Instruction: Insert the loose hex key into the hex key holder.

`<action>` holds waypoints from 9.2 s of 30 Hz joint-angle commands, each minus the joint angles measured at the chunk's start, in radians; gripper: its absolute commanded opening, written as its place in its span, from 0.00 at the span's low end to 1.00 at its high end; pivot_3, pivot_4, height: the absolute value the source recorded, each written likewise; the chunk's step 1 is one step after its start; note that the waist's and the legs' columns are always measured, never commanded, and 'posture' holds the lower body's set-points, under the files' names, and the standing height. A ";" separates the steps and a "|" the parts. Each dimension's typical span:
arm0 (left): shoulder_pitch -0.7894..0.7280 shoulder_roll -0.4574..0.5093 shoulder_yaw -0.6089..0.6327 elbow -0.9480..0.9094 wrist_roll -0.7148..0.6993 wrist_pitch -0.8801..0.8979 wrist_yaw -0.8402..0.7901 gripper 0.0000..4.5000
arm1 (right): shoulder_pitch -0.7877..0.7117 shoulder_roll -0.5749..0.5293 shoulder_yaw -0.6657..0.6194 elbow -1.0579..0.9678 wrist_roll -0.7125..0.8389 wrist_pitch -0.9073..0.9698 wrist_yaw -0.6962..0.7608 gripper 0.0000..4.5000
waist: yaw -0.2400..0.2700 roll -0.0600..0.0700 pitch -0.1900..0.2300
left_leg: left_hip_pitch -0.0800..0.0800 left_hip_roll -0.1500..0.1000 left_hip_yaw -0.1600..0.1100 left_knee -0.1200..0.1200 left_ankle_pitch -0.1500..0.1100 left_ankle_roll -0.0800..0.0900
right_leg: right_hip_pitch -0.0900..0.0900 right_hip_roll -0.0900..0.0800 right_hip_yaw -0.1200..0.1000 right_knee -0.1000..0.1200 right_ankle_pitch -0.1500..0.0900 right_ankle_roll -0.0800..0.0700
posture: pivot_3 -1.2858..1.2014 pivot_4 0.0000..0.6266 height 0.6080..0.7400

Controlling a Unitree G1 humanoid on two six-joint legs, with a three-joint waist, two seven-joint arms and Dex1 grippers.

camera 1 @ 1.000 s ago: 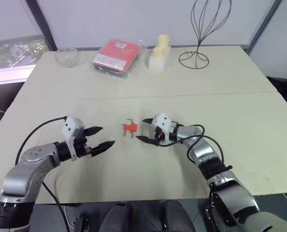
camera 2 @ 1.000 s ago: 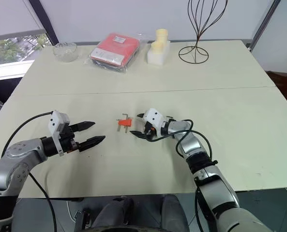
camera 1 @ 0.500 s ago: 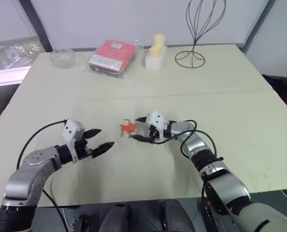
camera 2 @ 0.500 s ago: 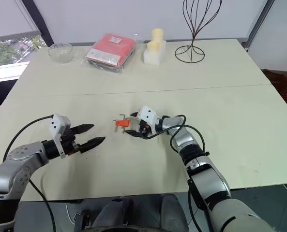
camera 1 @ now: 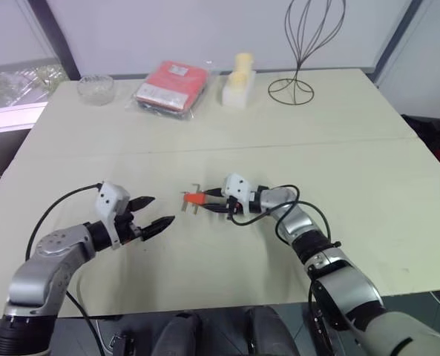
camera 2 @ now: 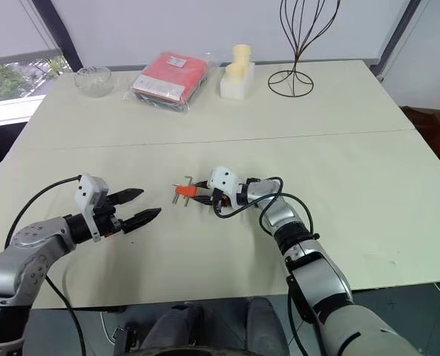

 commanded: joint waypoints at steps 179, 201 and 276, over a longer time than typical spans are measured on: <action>-0.466 -0.189 -0.247 0.344 0.170 -0.237 -0.277 0.00 | 0.223 -0.076 -0.342 -0.981 0.226 1.068 -0.675 0.01 | 0.031 -0.004 -0.002 | -0.002 -0.001 0.001 0.005 0.000 0.000 | 0.000 -0.001 0.000 0.001 0.002 0.002 | 0.52 0.24 1.00; -0.879 -0.274 -0.172 0.643 0.031 -0.119 -0.419 0.00 | 0.101 0.162 -0.438 -1.045 0.716 0.839 -0.550 0.01 | 0.001 -0.002 -0.001 | -0.004 -0.001 0.000 0.003 0.000 0.000 | -0.004 -0.001 -0.001 0.002 0.003 0.003 | 0.52 0.24 1.00; -0.903 -0.365 -0.099 0.620 -0.042 -0.049 -0.356 0.00 | 0.169 0.126 -0.386 -1.022 0.743 0.759 -0.595 0.01 | 0.002 -0.002 -0.001 | -0.005 -0.001 0.000 0.003 0.000 0.000 | -0.005 -0.001 0.000 0.002 0.003 0.003 | 0.52 0.24 1.00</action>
